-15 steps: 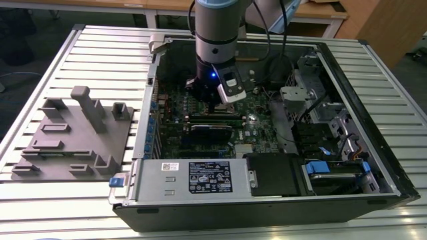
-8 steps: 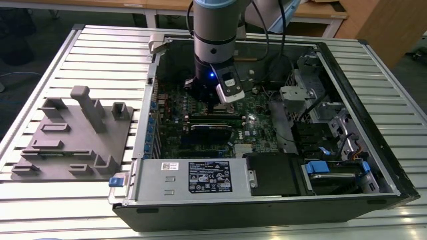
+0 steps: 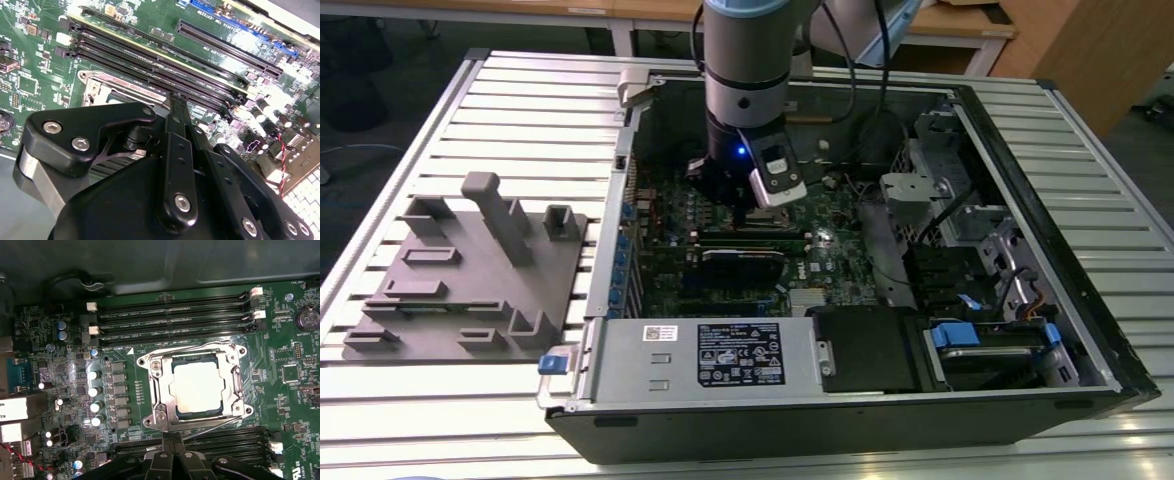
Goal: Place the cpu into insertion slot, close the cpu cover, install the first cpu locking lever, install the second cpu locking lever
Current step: 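Install the second cpu locking lever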
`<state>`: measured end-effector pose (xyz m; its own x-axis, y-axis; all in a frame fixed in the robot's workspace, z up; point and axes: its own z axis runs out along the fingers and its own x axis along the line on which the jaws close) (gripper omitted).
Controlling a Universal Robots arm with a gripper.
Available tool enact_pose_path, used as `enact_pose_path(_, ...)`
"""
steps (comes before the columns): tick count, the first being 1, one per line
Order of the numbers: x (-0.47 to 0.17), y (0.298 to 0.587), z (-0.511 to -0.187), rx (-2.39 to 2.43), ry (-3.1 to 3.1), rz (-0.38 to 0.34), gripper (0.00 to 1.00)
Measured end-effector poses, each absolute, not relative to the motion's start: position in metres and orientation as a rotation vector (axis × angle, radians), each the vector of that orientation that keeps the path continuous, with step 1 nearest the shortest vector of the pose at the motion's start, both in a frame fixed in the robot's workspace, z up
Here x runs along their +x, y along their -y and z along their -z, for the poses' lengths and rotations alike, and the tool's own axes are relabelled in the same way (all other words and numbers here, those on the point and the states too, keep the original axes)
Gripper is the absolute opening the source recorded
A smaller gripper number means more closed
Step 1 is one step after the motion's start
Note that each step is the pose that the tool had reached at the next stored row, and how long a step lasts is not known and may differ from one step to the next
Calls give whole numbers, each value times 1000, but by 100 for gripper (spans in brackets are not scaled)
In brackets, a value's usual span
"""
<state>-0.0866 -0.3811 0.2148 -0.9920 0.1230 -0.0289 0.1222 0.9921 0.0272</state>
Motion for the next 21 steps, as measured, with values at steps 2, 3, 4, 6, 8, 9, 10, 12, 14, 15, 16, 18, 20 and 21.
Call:
enact_pose_path(2, -88, 381, -215, 191, -3105, -39, 11)
enact_pose_path(3, -89, 381, -214, 191, -3105, -38, 11)
enact_pose_path(4, -91, 381, -214, 191, -3105, -38, 11)
enact_pose_path(6, -93, 381, -212, 192, -3105, -38, 11)
enact_pose_path(8, -94, 381, -210, 193, -3105, -37, 11)
enact_pose_path(9, -94, 381, -209, 193, -3105, -38, 11)
enact_pose_path(10, -94, 381, -208, 193, -3105, -38, 11)
enact_pose_path(12, -94, 381, -207, 193, -3105, -37, 11)
enact_pose_path(14, -94, 381, -207, 193, -3105, -37, 11)
enact_pose_path(15, -94, 381, -207, 194, -3105, -38, 11)
enact_pose_path(16, -94, 381, -205, 194, -3105, -38, 11)
enact_pose_path(18, -94, 381, -203, 194, -3105, -38, 11)
enact_pose_path(20, -94, 381, -203, 193, -3105, -38, 11)
enact_pose_path(21, -95, 381, -203, 194, -3104, -38, 11)
